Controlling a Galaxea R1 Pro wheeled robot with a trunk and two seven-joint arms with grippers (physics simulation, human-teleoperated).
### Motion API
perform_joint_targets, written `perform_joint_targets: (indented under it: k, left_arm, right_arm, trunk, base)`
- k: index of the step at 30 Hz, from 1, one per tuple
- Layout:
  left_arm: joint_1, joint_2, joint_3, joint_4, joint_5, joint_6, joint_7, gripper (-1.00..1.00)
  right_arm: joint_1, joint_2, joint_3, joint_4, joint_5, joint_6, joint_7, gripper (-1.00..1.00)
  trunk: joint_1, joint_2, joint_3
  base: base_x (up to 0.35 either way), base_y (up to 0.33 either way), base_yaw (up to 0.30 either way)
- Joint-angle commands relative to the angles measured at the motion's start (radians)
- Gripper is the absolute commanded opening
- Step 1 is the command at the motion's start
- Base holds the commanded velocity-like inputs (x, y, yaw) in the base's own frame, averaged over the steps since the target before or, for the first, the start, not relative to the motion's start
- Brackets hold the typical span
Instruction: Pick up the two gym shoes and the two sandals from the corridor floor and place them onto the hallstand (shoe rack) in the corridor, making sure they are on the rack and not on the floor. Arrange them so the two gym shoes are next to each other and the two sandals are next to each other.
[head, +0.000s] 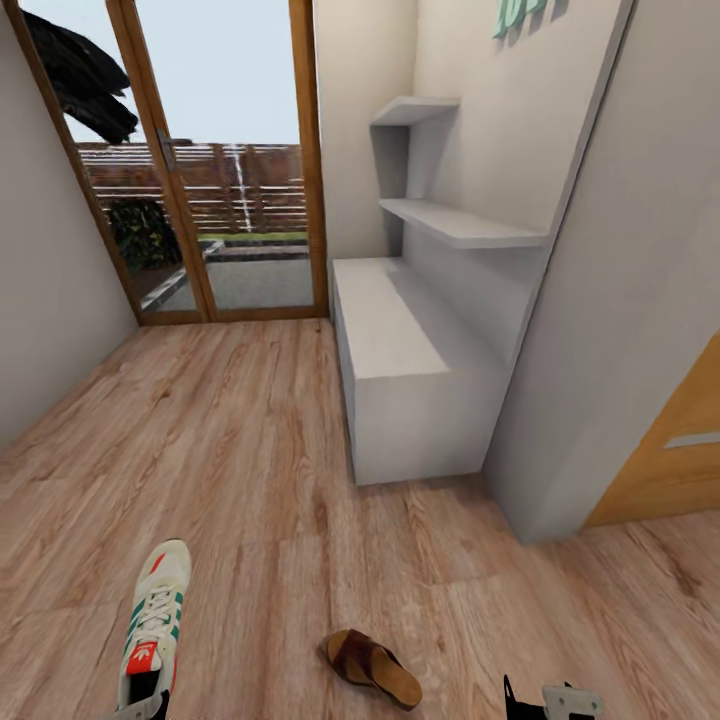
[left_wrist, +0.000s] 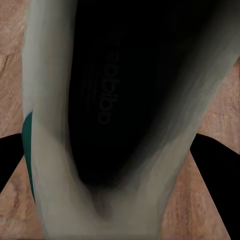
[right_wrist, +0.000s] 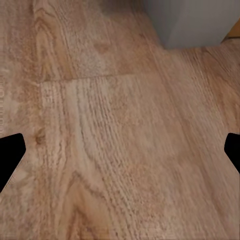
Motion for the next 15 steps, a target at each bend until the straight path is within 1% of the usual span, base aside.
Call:
perform_joint_targets:
  k: [1, 15]
  left_arm:
    - [-0.001, 0.000, 0.006, 0.001, 0.005, -0.001, -0.011, -1.00]
    - [-0.001, 0.001, 0.006, 0.001, 0.005, -0.002, -0.011, -1.00]
  right_arm:
    - [0.000, 0.000, 0.000, 0.001, 0.006, -0.002, -0.005, 1.00]
    - [0.000, 0.000, 0.000, 0.003, 0.006, -0.001, -0.005, 1.00]
  trunk:
    - [0.000, 0.000, -0.001]
    - [0.000, 0.000, -0.001]
  base:
    - [0.040, -0.073, 0.273]
    - [0.008, -0.014, 0.277]
